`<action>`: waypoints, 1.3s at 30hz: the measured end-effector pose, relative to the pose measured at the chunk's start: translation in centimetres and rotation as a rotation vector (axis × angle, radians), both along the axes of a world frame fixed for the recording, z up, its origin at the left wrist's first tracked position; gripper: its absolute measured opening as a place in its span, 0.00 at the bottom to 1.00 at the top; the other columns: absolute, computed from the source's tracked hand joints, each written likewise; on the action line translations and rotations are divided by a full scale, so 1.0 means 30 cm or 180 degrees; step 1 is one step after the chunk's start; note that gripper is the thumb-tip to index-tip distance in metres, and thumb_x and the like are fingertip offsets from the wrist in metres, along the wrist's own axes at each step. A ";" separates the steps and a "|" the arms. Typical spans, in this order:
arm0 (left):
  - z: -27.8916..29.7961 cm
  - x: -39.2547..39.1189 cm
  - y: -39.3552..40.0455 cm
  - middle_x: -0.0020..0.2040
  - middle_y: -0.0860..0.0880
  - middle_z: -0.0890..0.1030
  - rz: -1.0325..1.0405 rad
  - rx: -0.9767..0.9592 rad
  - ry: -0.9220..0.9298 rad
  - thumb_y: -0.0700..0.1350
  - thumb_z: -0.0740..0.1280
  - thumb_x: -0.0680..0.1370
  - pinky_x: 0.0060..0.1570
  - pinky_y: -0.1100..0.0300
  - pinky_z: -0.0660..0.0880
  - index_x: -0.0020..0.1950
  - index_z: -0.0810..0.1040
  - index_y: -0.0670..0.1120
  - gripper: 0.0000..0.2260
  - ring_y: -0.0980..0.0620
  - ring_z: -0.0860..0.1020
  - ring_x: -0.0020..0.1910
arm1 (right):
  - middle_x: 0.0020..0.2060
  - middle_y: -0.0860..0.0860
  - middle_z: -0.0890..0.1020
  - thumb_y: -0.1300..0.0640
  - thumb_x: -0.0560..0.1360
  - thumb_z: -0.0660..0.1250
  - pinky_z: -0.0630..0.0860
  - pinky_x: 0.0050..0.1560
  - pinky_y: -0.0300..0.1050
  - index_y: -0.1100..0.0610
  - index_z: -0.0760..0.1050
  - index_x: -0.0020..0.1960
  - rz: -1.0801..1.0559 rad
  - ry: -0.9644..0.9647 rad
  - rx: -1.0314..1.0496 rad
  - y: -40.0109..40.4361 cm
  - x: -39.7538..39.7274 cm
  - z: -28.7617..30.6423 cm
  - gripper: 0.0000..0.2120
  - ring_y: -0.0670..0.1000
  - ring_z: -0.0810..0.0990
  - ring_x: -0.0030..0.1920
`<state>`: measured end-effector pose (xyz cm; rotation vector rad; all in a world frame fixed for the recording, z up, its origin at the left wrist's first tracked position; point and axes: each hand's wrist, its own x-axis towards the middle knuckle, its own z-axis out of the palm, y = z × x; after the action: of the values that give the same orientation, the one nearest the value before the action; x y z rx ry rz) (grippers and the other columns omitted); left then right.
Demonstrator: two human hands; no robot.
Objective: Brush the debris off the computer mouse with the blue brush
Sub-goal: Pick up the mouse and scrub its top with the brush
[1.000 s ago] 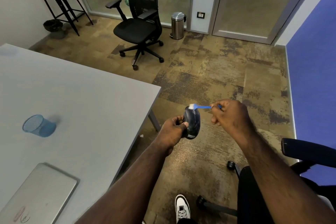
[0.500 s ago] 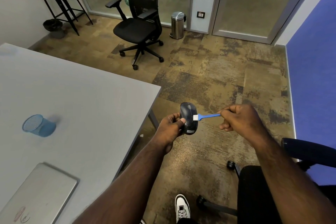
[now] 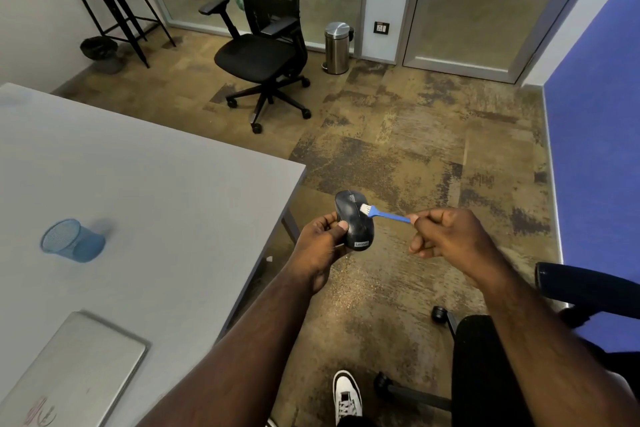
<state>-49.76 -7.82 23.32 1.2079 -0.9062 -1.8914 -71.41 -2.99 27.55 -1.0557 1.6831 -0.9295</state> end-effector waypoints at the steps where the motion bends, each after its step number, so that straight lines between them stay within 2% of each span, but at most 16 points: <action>1: 0.002 -0.002 -0.001 0.47 0.42 0.78 0.0008 0.0006 0.0017 0.38 0.62 0.79 0.37 0.63 0.78 0.44 0.86 0.50 0.14 0.54 0.81 0.39 | 0.26 0.54 0.84 0.61 0.79 0.68 0.81 0.31 0.40 0.59 0.83 0.49 0.0106 0.0068 0.0096 0.003 -0.003 -0.003 0.05 0.51 0.87 0.31; 5: 0.001 0.001 -0.002 0.44 0.46 0.83 0.0010 0.0003 0.0019 0.38 0.61 0.80 0.37 0.62 0.79 0.42 0.86 0.51 0.16 0.54 0.82 0.40 | 0.22 0.52 0.81 0.64 0.78 0.67 0.80 0.29 0.40 0.60 0.83 0.47 0.0015 0.0133 0.0179 0.005 -0.035 -0.007 0.06 0.51 0.87 0.30; 8: -0.001 0.000 -0.007 0.44 0.50 0.86 0.0013 0.0040 0.0012 0.39 0.60 0.80 0.43 0.58 0.79 0.44 0.86 0.51 0.16 0.55 0.83 0.42 | 0.24 0.53 0.83 0.62 0.78 0.68 0.80 0.30 0.39 0.57 0.84 0.46 -0.0001 0.0117 0.0010 0.010 -0.028 -0.011 0.06 0.51 0.87 0.30; 10: -0.002 -0.001 -0.009 0.43 0.50 0.86 0.0027 0.0059 0.0028 0.39 0.60 0.80 0.45 0.57 0.78 0.44 0.86 0.50 0.16 0.54 0.82 0.42 | 0.26 0.52 0.85 0.61 0.78 0.69 0.81 0.30 0.39 0.55 0.83 0.45 -0.0072 0.0324 -0.0012 0.006 -0.022 -0.029 0.06 0.50 0.87 0.30; 13: -0.007 -0.001 -0.010 0.42 0.50 0.86 0.0046 0.0101 0.0080 0.38 0.60 0.81 0.41 0.59 0.80 0.46 0.85 0.48 0.14 0.55 0.83 0.40 | 0.27 0.49 0.85 0.60 0.77 0.69 0.82 0.31 0.39 0.52 0.83 0.45 -0.0523 0.0603 -0.0234 -0.008 -0.038 -0.036 0.06 0.46 0.85 0.28; 15: -0.009 -0.001 -0.011 0.43 0.49 0.86 0.0051 0.0122 0.0128 0.38 0.59 0.81 0.39 0.61 0.80 0.48 0.84 0.47 0.13 0.55 0.83 0.40 | 0.27 0.51 0.85 0.60 0.77 0.68 0.82 0.31 0.41 0.53 0.83 0.47 -0.0304 0.0396 -0.0310 -0.008 -0.032 -0.028 0.06 0.48 0.86 0.29; 17: -0.010 -0.001 -0.012 0.44 0.49 0.86 0.0049 0.0132 0.0171 0.38 0.59 0.81 0.39 0.60 0.80 0.50 0.83 0.46 0.12 0.55 0.84 0.42 | 0.27 0.51 0.85 0.59 0.77 0.69 0.82 0.31 0.40 0.52 0.83 0.45 -0.0053 0.0441 -0.0252 -0.004 -0.017 -0.030 0.06 0.49 0.86 0.30; 21: -0.017 0.008 -0.015 0.43 0.48 0.86 0.0128 0.0217 0.0258 0.38 0.60 0.81 0.39 0.60 0.80 0.50 0.83 0.46 0.11 0.54 0.84 0.41 | 0.27 0.48 0.85 0.58 0.77 0.68 0.82 0.30 0.38 0.50 0.83 0.45 -0.0487 0.0671 -0.0380 -0.014 -0.020 -0.040 0.06 0.45 0.85 0.28; 24: -0.018 0.014 -0.020 0.44 0.48 0.86 0.0154 0.0221 0.0250 0.38 0.60 0.81 0.39 0.59 0.80 0.52 0.82 0.44 0.11 0.54 0.84 0.42 | 0.26 0.49 0.85 0.59 0.77 0.68 0.82 0.30 0.41 0.51 0.83 0.45 -0.0284 0.0522 -0.0417 -0.010 -0.017 -0.043 0.07 0.48 0.86 0.28; 26: -0.018 0.016 -0.022 0.44 0.47 0.86 0.0192 0.0213 0.0243 0.38 0.60 0.80 0.39 0.59 0.80 0.52 0.82 0.44 0.10 0.53 0.84 0.42 | 0.26 0.48 0.85 0.59 0.76 0.69 0.83 0.31 0.43 0.48 0.82 0.43 -0.0316 0.0753 -0.0435 -0.009 -0.018 -0.047 0.07 0.47 0.85 0.27; 29: -0.016 0.016 -0.020 0.43 0.48 0.86 0.0179 0.0191 0.0219 0.38 0.60 0.80 0.39 0.60 0.80 0.51 0.82 0.45 0.11 0.54 0.84 0.42 | 0.29 0.45 0.86 0.57 0.78 0.69 0.80 0.29 0.36 0.48 0.82 0.46 -0.0603 0.0696 -0.0735 -0.012 -0.026 -0.037 0.06 0.44 0.85 0.29; 32: -0.011 0.005 -0.016 0.42 0.49 0.86 0.0161 0.0164 0.0198 0.37 0.60 0.80 0.40 0.60 0.80 0.51 0.82 0.45 0.11 0.54 0.83 0.41 | 0.35 0.44 0.88 0.58 0.78 0.69 0.80 0.33 0.35 0.48 0.83 0.51 -0.0069 0.0530 -0.0977 -0.009 0.003 -0.019 0.07 0.45 0.87 0.33; 35: -0.006 -0.008 -0.012 0.44 0.48 0.86 0.0197 0.0168 0.0185 0.37 0.61 0.80 0.39 0.60 0.80 0.53 0.81 0.44 0.10 0.53 0.82 0.43 | 0.37 0.40 0.87 0.59 0.77 0.71 0.82 0.35 0.39 0.50 0.85 0.52 0.0629 0.0911 -0.0978 0.004 0.028 -0.011 0.08 0.43 0.86 0.33; 39: -0.003 -0.003 -0.010 0.45 0.45 0.85 0.0252 0.0166 0.0238 0.36 0.60 0.80 0.39 0.59 0.80 0.52 0.82 0.43 0.10 0.50 0.83 0.44 | 0.31 0.37 0.85 0.57 0.74 0.72 0.73 0.27 0.29 0.50 0.86 0.49 0.0683 0.1379 -0.0802 0.022 0.000 0.000 0.06 0.36 0.81 0.26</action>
<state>-49.85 -8.13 23.22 1.1782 -0.7626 -1.8942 -71.40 -2.32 27.54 -1.6680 1.7771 -0.8261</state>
